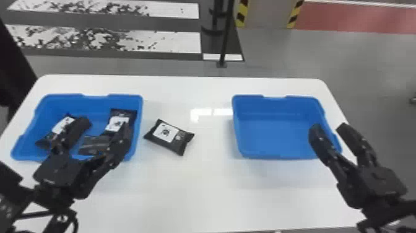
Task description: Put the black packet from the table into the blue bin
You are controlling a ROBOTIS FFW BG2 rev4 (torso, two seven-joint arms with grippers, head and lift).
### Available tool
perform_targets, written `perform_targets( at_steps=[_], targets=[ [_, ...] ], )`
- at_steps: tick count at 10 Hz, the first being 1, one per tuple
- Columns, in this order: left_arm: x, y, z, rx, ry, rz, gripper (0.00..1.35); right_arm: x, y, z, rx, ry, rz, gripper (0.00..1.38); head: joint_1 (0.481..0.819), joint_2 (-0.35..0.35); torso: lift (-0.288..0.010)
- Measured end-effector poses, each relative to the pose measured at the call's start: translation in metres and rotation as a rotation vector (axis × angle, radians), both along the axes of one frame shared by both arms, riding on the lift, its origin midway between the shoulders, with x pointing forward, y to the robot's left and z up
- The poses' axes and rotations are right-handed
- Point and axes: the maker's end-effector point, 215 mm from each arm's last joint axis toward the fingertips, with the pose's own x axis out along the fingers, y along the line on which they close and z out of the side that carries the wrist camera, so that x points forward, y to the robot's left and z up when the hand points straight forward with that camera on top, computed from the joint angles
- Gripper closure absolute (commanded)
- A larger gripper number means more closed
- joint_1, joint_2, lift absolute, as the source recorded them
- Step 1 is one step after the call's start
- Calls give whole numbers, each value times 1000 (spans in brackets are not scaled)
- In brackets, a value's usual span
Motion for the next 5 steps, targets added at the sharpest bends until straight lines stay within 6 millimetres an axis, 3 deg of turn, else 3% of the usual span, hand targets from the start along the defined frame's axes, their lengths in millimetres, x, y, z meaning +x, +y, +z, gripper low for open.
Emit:
perform_targets(
  at_steps=[5],
  targets=[
    [58,-87,-56,240,115,-217,136,3,0,0,-2,-4,1,510,695,-219,-110]
  ],
)
